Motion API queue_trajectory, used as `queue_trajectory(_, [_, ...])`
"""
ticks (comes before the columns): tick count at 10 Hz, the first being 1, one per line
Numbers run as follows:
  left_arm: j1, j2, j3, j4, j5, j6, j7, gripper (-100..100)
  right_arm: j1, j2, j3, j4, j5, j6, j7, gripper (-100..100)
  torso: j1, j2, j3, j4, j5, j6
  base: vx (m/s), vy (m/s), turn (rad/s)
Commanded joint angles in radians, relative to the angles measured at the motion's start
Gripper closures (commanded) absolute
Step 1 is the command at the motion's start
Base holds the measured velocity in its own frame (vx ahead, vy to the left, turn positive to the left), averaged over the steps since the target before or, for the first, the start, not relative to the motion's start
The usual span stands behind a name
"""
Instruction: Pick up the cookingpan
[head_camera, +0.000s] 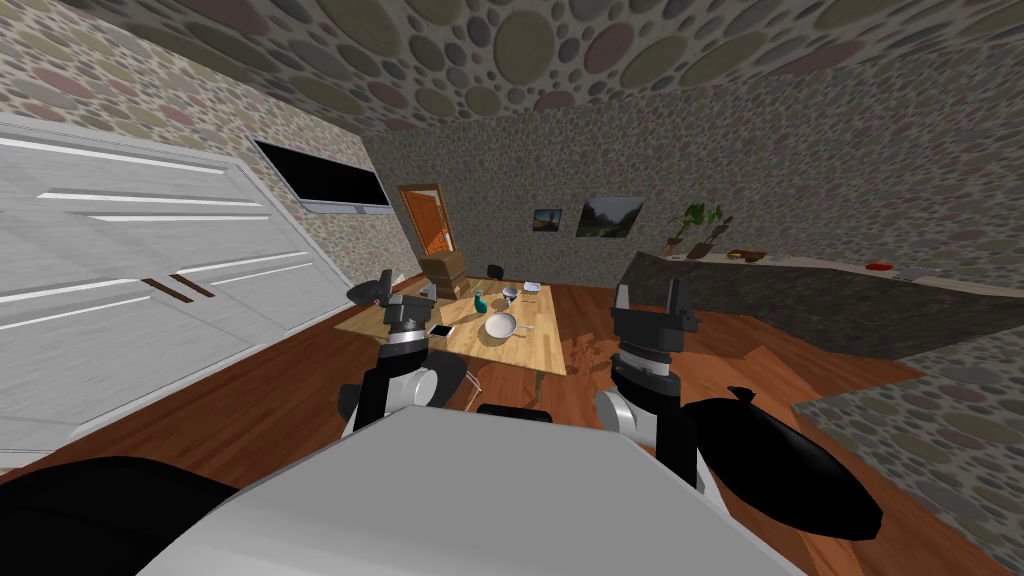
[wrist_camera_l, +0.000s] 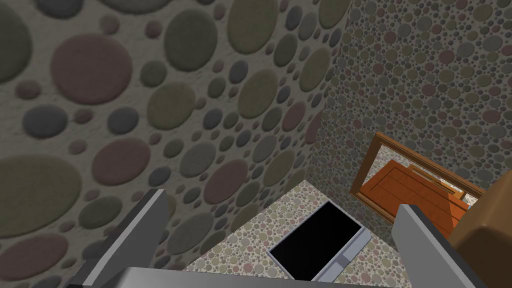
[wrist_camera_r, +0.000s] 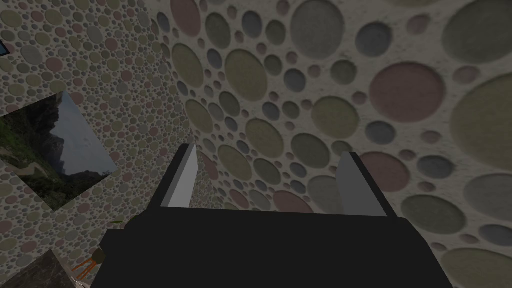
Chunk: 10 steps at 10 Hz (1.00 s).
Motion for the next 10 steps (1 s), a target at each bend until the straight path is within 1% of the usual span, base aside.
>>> queue_trajectory(1, [-0.008,0.039,0.0,0.016,0.002,0.005,0.0,-100,0.0,0.0,0.0,0.0,0.0,0.0,0.0,0,0.0,0.0,0.0,0.0,0.0,0.0,-0.003,-0.01,0.003])
queue_trajectory(3, [-0.025,0.095,0.0,0.053,0.006,0.017,0.001,-100,0.0,0.0,0.0,0.0,0.0,0.0,0.0,0,-0.001,0.0,0.0,0.0,0.0,0.0,-0.013,-0.03,0.007])
queue_trajectory(6, [-0.067,0.167,0.0,0.141,0.016,0.046,0.003,-100,0.0,0.0,0.0,0.0,0.0,0.0,0.0,0,-0.003,0.0,0.0,0.0,-0.001,0.0,-0.008,-0.048,0.014])
queue_trajectory(8, [-0.104,0.205,0.0,0.203,0.025,0.07,0.005,-100,0.0,0.0,0.0,0.0,0.0,0.0,0.0,0,-0.004,0.0,0.0,0.0,-0.001,0.0,-0.011,-0.075,0.018])
queue_trajectory(9, [-0.104,0.205,0.0,0.217,0.025,0.07,0.005,-100,0.0,0.0,0.0,0.0,0.0,0.0,0.0,0,-0.005,0.0,0.0,0.0,-0.001,0.0,-0.012,-0.062,0.013])
queue_trajectory(10, [-0.125,0.222,0.0,0.252,0.03,0.084,0.007,-100,0.0,0.0,0.0,0.0,0.0,0.0,0.0,0,-0.004,0.0,0.0,0.0,-0.001,0.0,-0.02,-0.046,0.017])
